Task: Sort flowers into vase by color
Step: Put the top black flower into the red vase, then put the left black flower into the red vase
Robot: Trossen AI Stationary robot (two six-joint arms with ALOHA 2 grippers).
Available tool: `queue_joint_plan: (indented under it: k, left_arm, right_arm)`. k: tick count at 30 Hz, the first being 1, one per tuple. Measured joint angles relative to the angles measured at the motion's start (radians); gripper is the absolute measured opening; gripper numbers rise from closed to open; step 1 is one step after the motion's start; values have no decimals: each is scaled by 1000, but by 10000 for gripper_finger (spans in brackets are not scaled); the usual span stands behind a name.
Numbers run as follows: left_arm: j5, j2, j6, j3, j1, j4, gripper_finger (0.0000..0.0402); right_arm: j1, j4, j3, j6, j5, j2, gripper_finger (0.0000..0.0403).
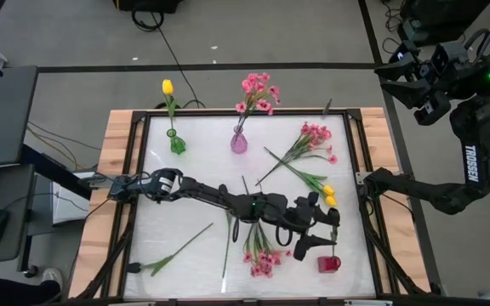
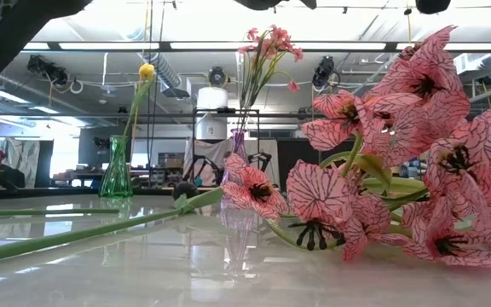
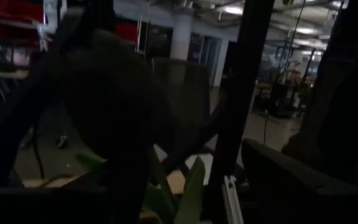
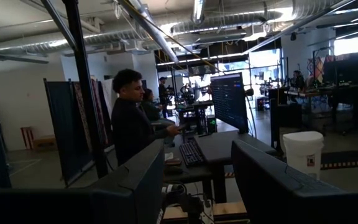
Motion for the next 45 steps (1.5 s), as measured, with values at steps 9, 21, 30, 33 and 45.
queue_joint_plan:
  k: [9,21,30,33,45]
  left_arm:
    - [-1,0,3,0,-2,-59,259]
    - [-49,0,34,0,3,-138,259]
    - [-58,-54,65,-1,19,-263,259]
    - [-70,-90,88,2,30,-354,259]
    - [-71,-162,72,0,40,-678,259]
  right_arm:
    - [0,0,0,0,0,0,196]
    - [0,0,0,0,0,0,196]
    - [0,0,0,0,0,0,196]
    - [0,0,0,0,0,0,196]
    - [0,0,0,0,0,0,196]
